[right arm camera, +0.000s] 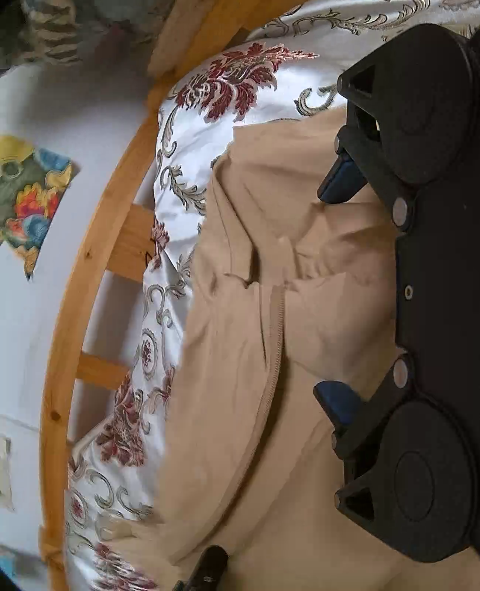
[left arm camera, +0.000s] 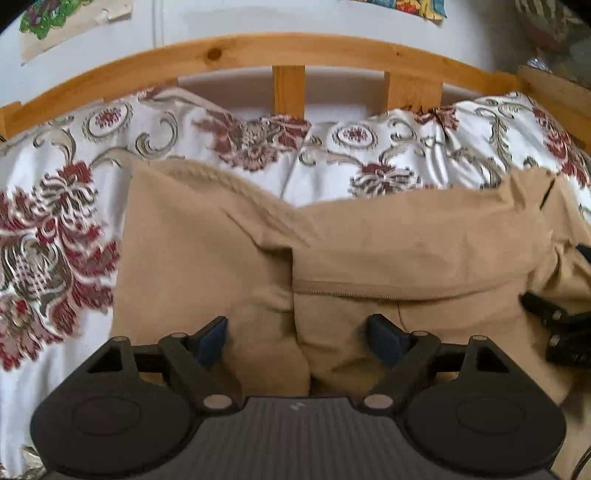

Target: Fold large clothes

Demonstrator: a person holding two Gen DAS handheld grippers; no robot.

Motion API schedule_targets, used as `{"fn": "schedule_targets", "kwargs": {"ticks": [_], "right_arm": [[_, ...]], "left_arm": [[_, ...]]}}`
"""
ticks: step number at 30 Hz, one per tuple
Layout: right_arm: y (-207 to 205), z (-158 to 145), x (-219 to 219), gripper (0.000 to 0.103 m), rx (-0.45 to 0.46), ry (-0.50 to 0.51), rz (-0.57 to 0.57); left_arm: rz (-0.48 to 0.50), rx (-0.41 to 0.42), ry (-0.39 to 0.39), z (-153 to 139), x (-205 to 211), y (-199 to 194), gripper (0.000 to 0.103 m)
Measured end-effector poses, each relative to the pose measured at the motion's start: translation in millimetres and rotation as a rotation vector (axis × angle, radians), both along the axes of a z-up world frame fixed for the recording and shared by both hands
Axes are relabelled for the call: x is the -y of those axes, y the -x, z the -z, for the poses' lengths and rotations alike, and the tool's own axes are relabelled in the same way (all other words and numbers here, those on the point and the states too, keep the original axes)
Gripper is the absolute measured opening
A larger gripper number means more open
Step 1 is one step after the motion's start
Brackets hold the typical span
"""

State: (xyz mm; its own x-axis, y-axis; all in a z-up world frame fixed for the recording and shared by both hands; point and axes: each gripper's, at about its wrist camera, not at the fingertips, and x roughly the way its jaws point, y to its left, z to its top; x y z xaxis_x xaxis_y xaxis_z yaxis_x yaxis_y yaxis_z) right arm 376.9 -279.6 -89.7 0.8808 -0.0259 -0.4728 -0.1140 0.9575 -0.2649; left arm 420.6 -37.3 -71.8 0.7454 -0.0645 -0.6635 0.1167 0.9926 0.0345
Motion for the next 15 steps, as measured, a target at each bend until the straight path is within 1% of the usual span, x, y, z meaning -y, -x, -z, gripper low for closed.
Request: {"fn": "schedule_targets", "kwargs": {"ticks": [1,2,3,4,5,6,7,8,9,11,12,13,15], "right_arm": [[-1,-3,3,0.102,-0.01,-0.016,0.0],[-1,-6,7,0.102,-0.013,-0.039,-0.002],[2,-9,13,0.099,-0.005,-0.074,-0.001],[8,-14,19,0.098,0.018,-0.115,0.007],[14,-19,26,0.099,0.049,-0.147,0.017],[20,-23,32,0.1,0.088,-0.173,0.028],[26,-26,38,0.101,0.127,-0.185,0.048],[30,-26,40,0.102,0.144,-0.183,0.068],[30,-24,42,0.102,0.142,-0.165,0.086],[22,-9,42,0.102,0.075,-0.084,0.126],[20,-1,43,0.102,0.046,-0.076,0.13],[18,2,44,0.102,0.038,-0.083,0.129],[16,0,43,0.102,0.031,-0.073,0.131]], "left_arm": [[0.0,-0.011,0.004,1,-2,0,0.086],[-0.01,-0.03,0.025,-1,-5,-1,0.086],[-0.035,-0.047,0.061,-5,-10,2,0.086],[-0.057,-0.052,0.096,-10,-15,8,0.086],[-0.063,-0.045,0.115,-12,-18,16,0.088],[-0.056,-0.032,0.117,-13,-22,24,0.089],[-0.045,-0.016,0.109,-13,-24,31,0.091],[-0.029,-0.003,0.091,-11,-24,38,0.091],[-0.011,-0.006,0.059,-6,-23,42,0.091],[-0.003,-0.054,-0.013,7,-18,42,0.094],[-0.009,-0.064,-0.027,12,-18,42,0.096],[-0.014,-0.058,-0.031,14,-18,41,0.097],[-0.024,-0.066,-0.039,13,-18,41,0.098]]}}
